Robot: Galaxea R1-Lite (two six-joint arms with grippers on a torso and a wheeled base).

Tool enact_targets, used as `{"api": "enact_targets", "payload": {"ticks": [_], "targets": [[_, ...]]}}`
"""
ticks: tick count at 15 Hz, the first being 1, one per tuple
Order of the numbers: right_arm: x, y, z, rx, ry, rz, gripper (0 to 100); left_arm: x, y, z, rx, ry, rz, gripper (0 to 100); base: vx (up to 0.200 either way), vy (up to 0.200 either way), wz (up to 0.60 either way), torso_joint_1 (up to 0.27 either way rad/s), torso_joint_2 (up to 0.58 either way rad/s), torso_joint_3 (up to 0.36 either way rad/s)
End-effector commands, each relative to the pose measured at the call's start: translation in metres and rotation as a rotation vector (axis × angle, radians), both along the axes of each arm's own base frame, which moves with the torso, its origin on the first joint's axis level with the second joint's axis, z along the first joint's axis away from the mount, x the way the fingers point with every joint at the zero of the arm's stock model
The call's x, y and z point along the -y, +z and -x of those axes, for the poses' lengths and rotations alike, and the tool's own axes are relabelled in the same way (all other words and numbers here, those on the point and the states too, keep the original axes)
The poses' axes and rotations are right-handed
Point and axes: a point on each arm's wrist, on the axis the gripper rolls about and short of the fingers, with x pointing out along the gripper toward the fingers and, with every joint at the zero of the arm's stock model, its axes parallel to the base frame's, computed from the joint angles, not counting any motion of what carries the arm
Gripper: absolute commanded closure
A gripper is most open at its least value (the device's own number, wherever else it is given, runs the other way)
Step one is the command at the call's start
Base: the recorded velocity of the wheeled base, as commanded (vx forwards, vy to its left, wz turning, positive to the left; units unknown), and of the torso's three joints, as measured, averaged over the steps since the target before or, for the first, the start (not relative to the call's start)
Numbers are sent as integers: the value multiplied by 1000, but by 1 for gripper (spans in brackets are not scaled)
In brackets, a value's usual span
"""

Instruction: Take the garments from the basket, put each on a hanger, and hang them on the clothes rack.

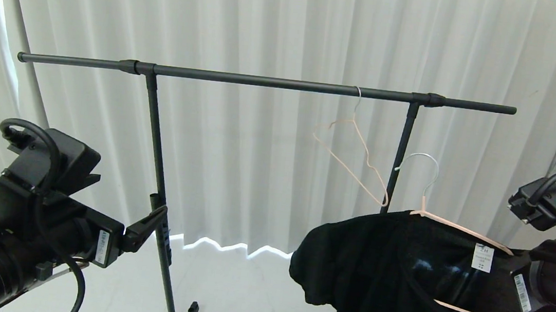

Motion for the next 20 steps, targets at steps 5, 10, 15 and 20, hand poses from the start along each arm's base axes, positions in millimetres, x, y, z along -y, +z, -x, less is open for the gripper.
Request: {"api": "enact_targets", "payload": {"ticks": [5, 10, 15, 20], "targets": [[-30, 24, -37, 32, -72, -194, 100, 0, -5, 0, -18, -1, -9, 0, 0, 0, 0, 0, 0, 0], [-44, 30, -40, 58, -58, -194, 100, 0, -4, 1, -15, -2, -8, 0, 0, 120, 0, 1, 1, 0], [-47, 35, -45, 73, -68, -207, 100, -1, -4, 1, -14, 3, -10, 0, 0, 0, 0, 0, 0, 0], [-71, 55, -76, 137, -80, -298, 100, 0, -4, 1, -13, -1, -9, 0, 0, 0, 0, 0, 0, 0]]}}
